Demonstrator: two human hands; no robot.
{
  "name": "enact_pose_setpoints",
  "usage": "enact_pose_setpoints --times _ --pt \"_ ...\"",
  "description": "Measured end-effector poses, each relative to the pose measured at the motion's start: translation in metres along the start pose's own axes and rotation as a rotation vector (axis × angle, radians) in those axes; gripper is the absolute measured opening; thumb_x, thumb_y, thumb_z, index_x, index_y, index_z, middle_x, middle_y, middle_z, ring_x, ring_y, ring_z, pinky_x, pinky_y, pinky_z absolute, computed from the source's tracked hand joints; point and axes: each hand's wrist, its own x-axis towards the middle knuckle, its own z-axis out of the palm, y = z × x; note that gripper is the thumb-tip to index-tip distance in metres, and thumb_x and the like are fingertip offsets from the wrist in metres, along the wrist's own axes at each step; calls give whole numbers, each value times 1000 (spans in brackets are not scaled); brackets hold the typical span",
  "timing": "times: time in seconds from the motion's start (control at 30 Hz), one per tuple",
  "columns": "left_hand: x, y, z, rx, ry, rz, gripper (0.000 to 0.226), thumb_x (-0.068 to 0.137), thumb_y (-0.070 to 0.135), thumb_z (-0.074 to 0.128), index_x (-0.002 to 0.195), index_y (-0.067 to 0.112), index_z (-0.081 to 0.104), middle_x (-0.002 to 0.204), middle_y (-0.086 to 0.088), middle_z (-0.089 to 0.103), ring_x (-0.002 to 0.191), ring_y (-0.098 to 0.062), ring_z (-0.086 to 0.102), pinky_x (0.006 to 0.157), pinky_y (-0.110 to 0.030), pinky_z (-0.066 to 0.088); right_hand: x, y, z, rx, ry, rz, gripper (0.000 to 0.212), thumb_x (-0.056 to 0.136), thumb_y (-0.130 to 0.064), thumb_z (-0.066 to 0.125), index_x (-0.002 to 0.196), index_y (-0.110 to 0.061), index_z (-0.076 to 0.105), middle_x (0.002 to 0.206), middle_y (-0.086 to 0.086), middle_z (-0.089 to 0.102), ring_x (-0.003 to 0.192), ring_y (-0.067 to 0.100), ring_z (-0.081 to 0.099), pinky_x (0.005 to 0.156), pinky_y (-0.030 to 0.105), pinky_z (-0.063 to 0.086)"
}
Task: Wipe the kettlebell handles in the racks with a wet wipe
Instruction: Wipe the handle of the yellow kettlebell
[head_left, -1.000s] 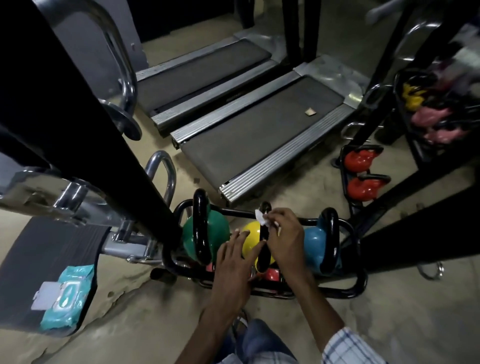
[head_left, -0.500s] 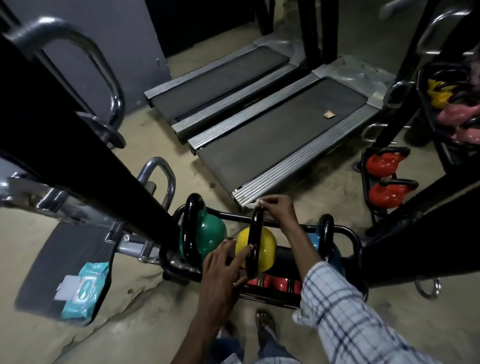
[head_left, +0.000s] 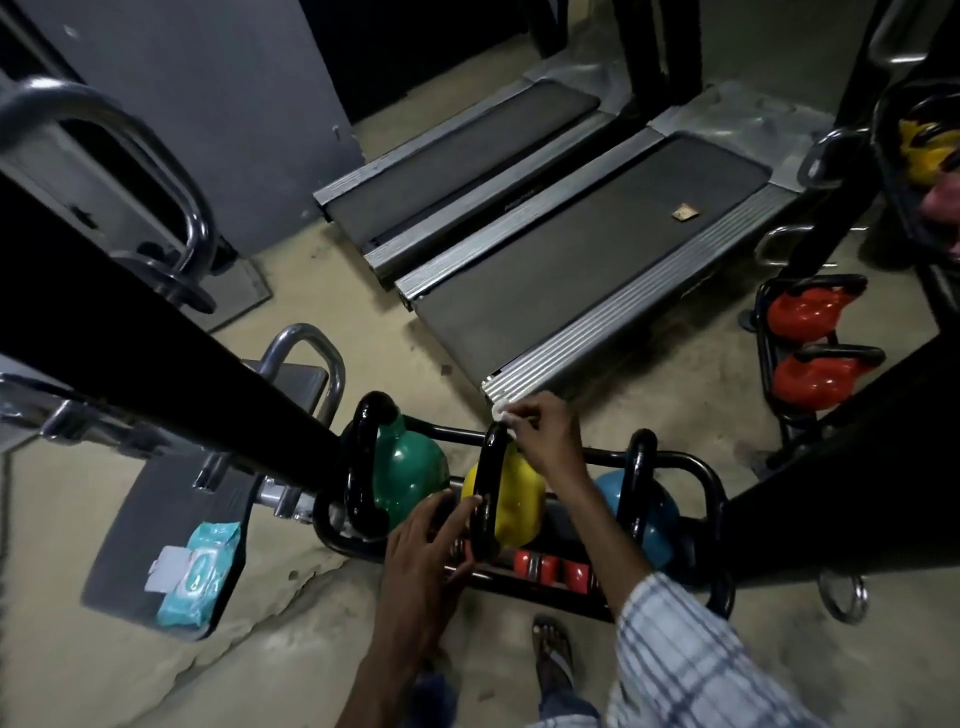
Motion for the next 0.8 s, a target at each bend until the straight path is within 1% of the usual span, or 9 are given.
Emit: enact_pose_setpoints --times 0.1,0.17,0.27,0.3,0.4,0.47,0.7,0.73,0.8 --pt "0 -7 3 6 -5 2 110 62 23 94 150 47 32 149 -2 46 128 -27 54 96 -45 53 -29 -5 -4 -10 -6 -123 5 83 -6 79 84 -11 79 89 0 70 82 2 66 71 13 52" --pt "1 -10 4 2 -22 -3 107 65 24 93 151 47 32 151 -1 43 127 -26 53 93 -45 56 -15 -1 -4 40 35 -71 4 84 -8 79 85 -12 79 87 4 74 77 -3 66 71 15 52" --pt "1 -10 5 8 -29 -12 107 67 24 92 151 49 30 152 0 41 128 -25 52 93 -43 56 14 11 -1 178 40 144 6 84 -11 79 86 -16 78 85 4 76 76 6 69 82 38 61" --pt "0 -10 5 11 -26 -9 107 67 24 92 151 49 31 152 -1 43 126 -26 53 92 -43 57 15 11 0 178 44 165 7 84 -11 78 86 -17 78 85 2 76 77 8 70 83 40 61" --pt "-1 -11 7 37 -24 13 105 67 24 92 151 45 33 149 -2 47 123 -27 56 94 -40 54 -13 -5 -1 137 -5 69 10 86 -6 75 92 -13 78 88 -2 75 76 -8 67 72 14 55" --pt "-1 -11 6 44 -12 29 102 68 26 91 152 43 34 148 -3 47 124 -26 56 97 -37 51 -29 -6 3 95 -25 4 17 86 1 72 98 -9 78 92 -3 75 79 -11 65 71 7 50" --pt "-1 -10 5 50 -5 36 95 71 25 89 151 39 38 149 -4 46 127 -25 54 100 -36 45 13 -6 -6 -64 14 -71 7 83 -7 73 87 -5 78 88 5 74 83 17 69 74 31 54" --pt "-1 -11 6 44 -10 41 94 73 24 88 151 39 38 148 -4 47 128 -24 53 101 -36 45 2 -10 -8 -118 -2 -143 5 79 -9 75 83 -7 78 84 4 72 80 18 68 72 29 54" --pt "-1 -12 7 24 0 43 89 76 21 85 150 39 39 147 -4 48 128 -23 52 100 -35 44 -29 -14 -11 -195 -103 -285 10 74 -2 76 82 -9 78 83 -2 66 77 11 62 70 14 48"
